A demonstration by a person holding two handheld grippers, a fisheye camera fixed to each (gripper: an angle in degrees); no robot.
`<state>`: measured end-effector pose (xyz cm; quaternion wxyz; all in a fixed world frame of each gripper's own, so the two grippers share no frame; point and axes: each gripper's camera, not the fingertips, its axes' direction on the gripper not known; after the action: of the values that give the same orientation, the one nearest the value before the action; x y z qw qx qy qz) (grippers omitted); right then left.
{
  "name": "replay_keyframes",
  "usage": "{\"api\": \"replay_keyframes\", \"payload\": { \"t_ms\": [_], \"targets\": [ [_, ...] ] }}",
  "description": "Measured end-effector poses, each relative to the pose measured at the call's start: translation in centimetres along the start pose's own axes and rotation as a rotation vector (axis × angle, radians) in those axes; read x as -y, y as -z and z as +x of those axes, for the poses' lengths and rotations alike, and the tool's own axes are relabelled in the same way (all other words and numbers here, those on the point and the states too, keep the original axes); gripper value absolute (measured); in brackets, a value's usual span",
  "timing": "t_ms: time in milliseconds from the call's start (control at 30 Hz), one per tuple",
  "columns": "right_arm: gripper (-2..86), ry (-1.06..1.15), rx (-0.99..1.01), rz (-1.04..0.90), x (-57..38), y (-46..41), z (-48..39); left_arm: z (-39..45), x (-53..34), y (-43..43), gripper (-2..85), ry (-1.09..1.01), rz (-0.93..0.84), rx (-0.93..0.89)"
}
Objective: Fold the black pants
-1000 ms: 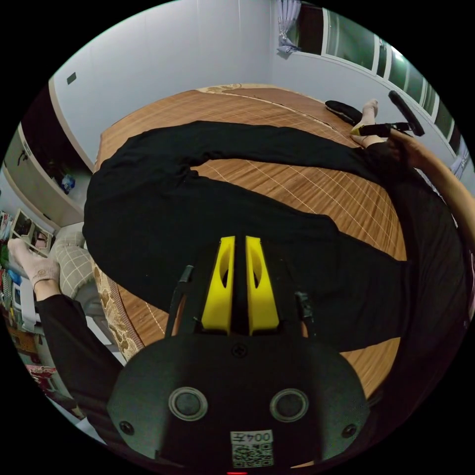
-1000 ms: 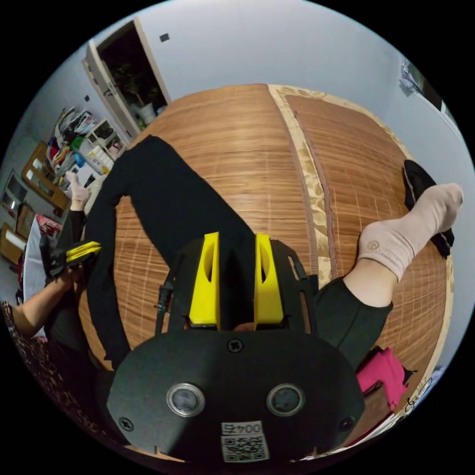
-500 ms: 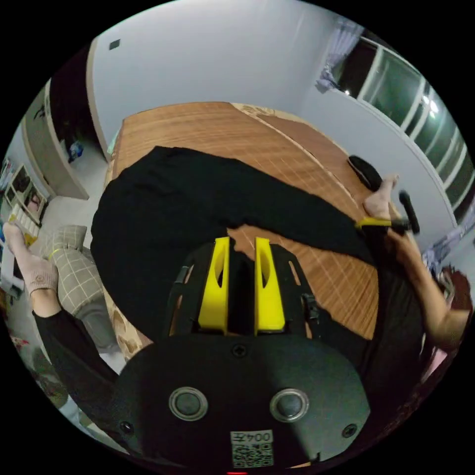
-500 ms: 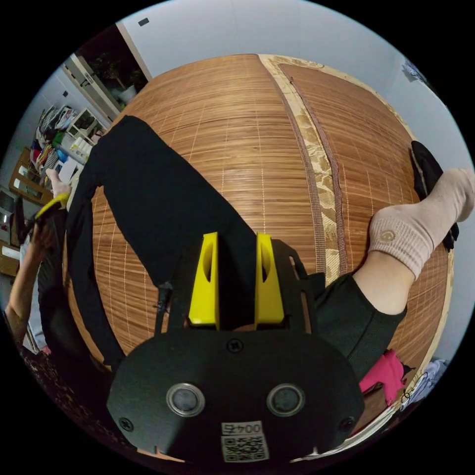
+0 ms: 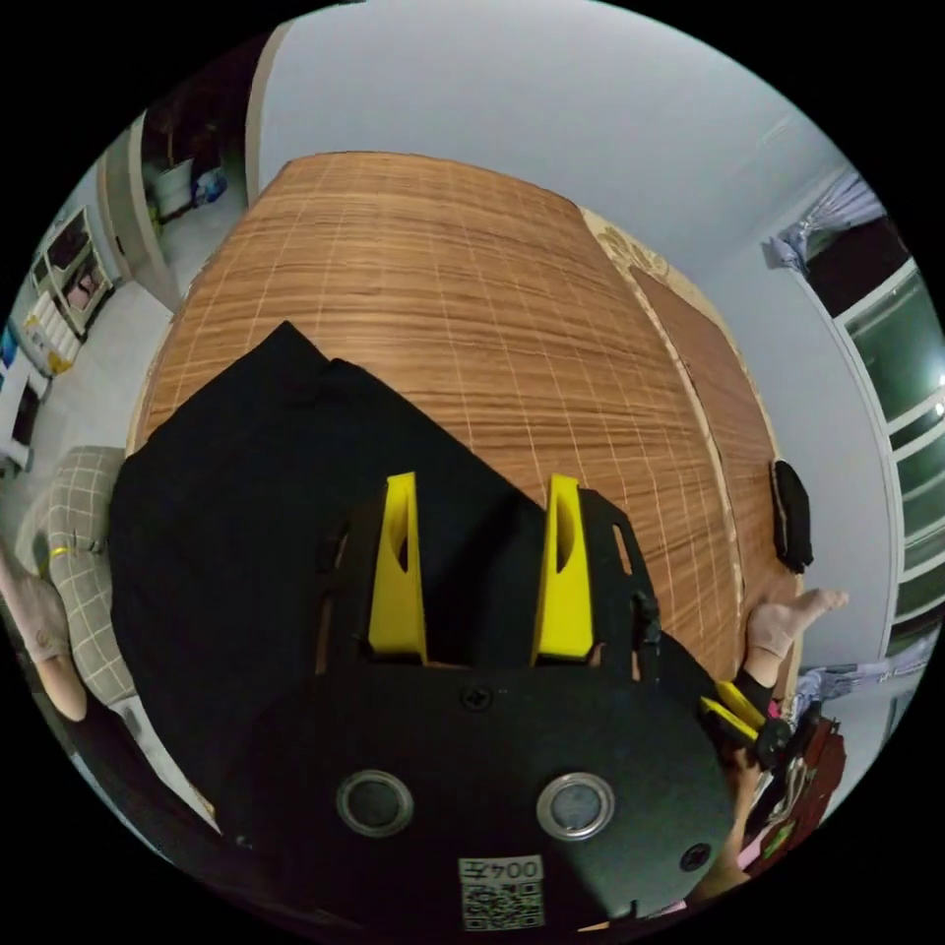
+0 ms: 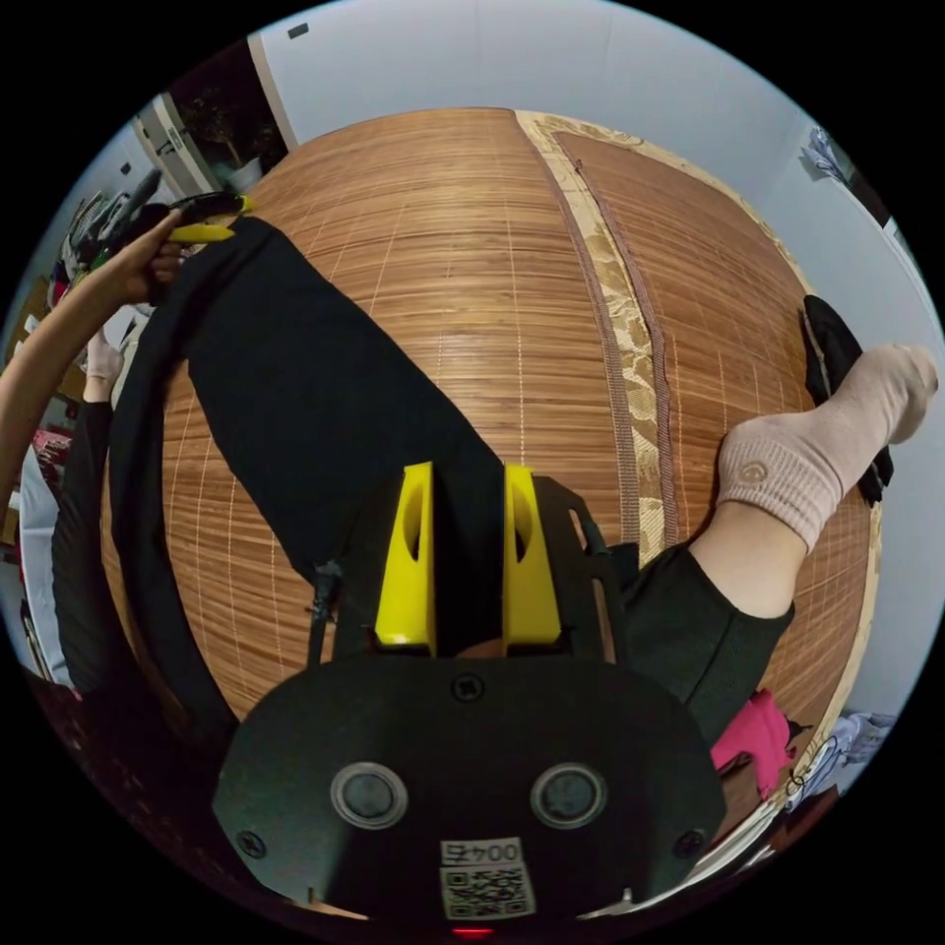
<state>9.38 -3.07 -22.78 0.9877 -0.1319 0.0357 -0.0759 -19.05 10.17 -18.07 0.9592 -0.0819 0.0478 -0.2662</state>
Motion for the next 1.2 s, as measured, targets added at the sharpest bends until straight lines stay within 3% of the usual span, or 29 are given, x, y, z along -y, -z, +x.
{"api": "replay_keyframes", "payload": {
  "t_ms": [233, 367, 500, 933, 1200],
  "targets": [
    [6.7, 0.017, -0.002, -0.006, -1.1, 1.8, -1.5, 0.1, 1.9, -3.4, 15.3, -0.050, -0.027, 0.228],
    [1.3, 0.027, 0.048, -0.016, -2.1, 2.9, -2.8, -1.4, 2.1, -3.4, 9.5, -0.069, 0.008, 0.224],
    [-0.2, 0.017, 0.084, -0.007, -3.5, 4.3, -4.2, -5.2, 2.1, -1.9, 3.8, -0.014, 0.020, 0.117],
    [-0.6, 0.114, 0.121, 0.317, -13.1, 16.0, -14.2, -18.3, -3.9, 9.8, 1.4, -0.025, 0.126, -0.099],
    [-0.6, 0.283, 0.157, 0.415, -20.2, 23.7, -29.9, -31.9, -13.7, 15.2, 1.2, 0.065, 0.222, -0.261]
  ]
}}
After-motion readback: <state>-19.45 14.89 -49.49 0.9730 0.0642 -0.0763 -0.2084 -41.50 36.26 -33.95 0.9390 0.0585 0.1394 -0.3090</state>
